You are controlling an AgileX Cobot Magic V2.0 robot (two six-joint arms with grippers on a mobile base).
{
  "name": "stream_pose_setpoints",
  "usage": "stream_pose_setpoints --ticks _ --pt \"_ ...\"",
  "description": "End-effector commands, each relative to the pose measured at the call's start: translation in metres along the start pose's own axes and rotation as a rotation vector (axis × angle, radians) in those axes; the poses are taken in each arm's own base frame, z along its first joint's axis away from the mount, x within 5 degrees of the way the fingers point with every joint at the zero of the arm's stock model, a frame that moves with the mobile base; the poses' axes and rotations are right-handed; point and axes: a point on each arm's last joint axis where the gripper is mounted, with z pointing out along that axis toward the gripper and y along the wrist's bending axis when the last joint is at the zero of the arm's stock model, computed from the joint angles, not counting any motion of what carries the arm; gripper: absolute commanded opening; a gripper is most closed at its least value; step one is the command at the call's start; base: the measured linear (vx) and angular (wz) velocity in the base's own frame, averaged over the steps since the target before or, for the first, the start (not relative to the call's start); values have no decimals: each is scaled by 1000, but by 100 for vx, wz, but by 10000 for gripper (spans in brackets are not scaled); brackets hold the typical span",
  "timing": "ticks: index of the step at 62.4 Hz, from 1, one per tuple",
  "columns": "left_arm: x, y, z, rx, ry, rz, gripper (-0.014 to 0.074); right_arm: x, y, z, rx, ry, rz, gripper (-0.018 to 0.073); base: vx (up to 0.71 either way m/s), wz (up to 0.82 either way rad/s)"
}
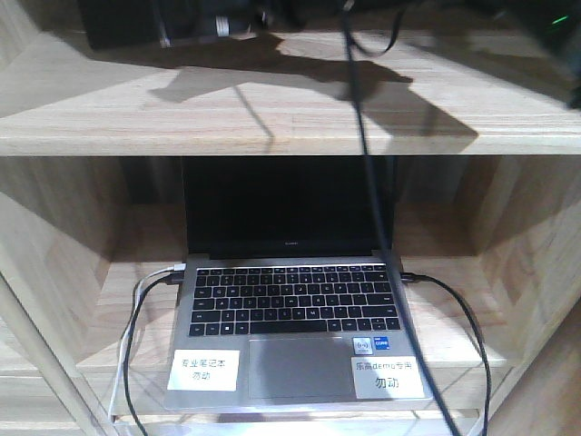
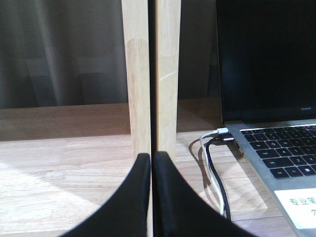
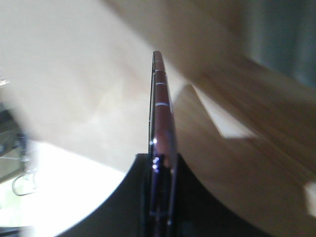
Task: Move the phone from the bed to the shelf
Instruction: 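Lower the phone onto the upper shelf board and open the right gripper, then withdraw the open right gripper away from the phone on the shelf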
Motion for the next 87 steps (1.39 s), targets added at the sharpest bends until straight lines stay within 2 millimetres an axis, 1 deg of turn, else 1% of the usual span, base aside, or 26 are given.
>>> stream_pose_setpoints --ticks 1,6,15,25,32,38,47,54,58,61,75,87 --pt "-6 1 -1 -9 -77 -13 1 -24 13 -15 5 -125 -18 -4 0 0" --pt "-6 1 -1 -9 -77 -13 1 -21 8 -10 6 -116 -10 -4 0 0" --pt "-6 1 -1 -9 -77 -13 1 -19 6 -8 11 -111 -7 6 0 0" --pt "-6 1 -1 -9 -77 -13 1 -19 4 -8 26 -111 -15 66 0 0" --pt "-6 1 -1 -9 -77 -13 1 -17 3 -8 40 -97 -25 155 0 0" --pt "-6 1 -1 -9 -77 -13 1 -16 2 -8 55 -86 -21 270 0 0" --pt "-6 1 -1 -9 -77 -13 1 -15 0 -8 78 -75 -24 487 0 0" --pt "-6 1 -1 -9 -77 -13 1 -15 -2 -8 95 -70 -31 599 0 0" --pt "-6 1 -1 -9 -77 -13 1 -15 -3 -8 102 -69 -30 624 0 0" --pt "-6 1 -1 -9 -77 -13 1 -15 -3 -8 105 -68 -31 626 0 0" --pt "-6 1 -1 -9 -77 -13 1 -17 0 -11 107 -72 -41 599 0 0" --pt "-6 1 -1 -9 -77 -13 1 -25 9 -22 129 -84 -80 582 0 0"
